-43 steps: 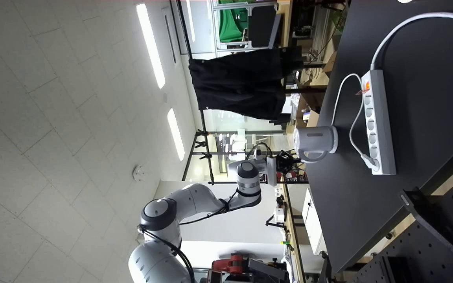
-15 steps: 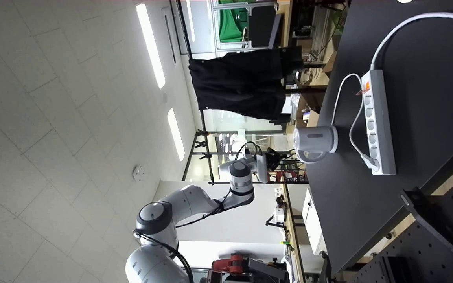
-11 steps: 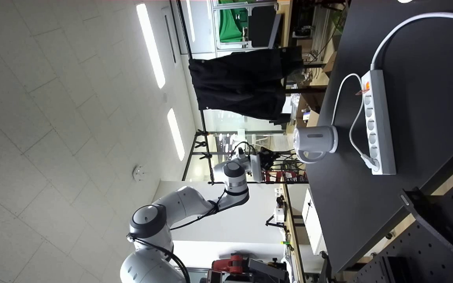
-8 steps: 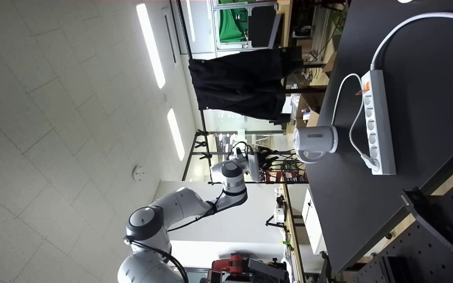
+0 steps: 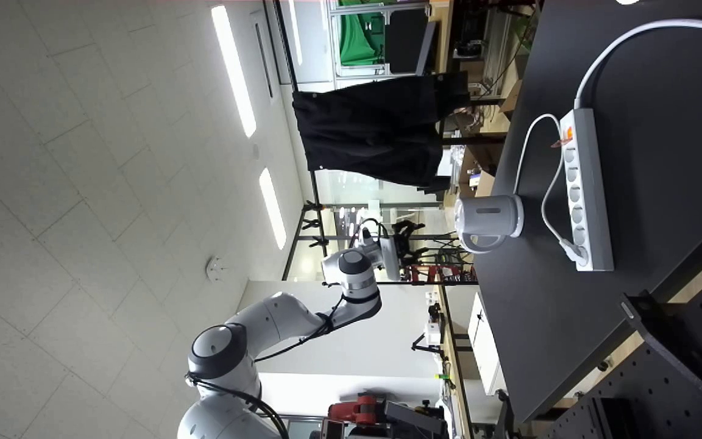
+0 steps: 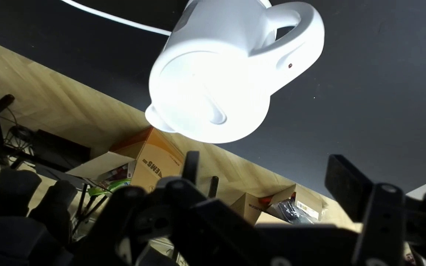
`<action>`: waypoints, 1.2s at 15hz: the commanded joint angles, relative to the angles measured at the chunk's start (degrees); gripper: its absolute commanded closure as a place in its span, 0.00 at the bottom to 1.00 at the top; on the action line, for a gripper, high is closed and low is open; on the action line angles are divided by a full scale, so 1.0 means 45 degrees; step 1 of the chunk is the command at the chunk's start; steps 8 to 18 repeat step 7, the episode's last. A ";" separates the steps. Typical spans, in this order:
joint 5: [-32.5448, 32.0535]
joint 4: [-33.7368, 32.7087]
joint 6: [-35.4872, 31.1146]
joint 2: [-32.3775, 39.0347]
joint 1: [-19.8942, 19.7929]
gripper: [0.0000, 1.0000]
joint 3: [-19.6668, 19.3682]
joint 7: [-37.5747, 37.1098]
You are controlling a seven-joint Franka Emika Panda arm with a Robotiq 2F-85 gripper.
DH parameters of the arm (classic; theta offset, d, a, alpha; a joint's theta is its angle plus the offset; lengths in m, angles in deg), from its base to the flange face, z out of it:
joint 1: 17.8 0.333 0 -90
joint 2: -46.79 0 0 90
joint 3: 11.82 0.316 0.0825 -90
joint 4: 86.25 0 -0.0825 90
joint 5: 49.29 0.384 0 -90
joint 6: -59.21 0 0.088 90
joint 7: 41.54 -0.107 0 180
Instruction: Turn off the kettle
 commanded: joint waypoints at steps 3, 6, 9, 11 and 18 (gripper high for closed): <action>-0.0343 0.0009 0.0179 -0.0095 -0.0149 0.00 0.0080 -0.0294; -0.0369 0.0019 0.0181 -0.0098 -0.0137 0.00 0.0051 -0.0319; -0.0370 0.0022 0.0182 -0.0098 -0.0132 0.00 0.0045 -0.0326; -0.0370 0.0022 0.0182 -0.0098 -0.0132 0.00 0.0045 -0.0326; -0.0370 0.0022 0.0182 -0.0098 -0.0132 0.00 0.0045 -0.0326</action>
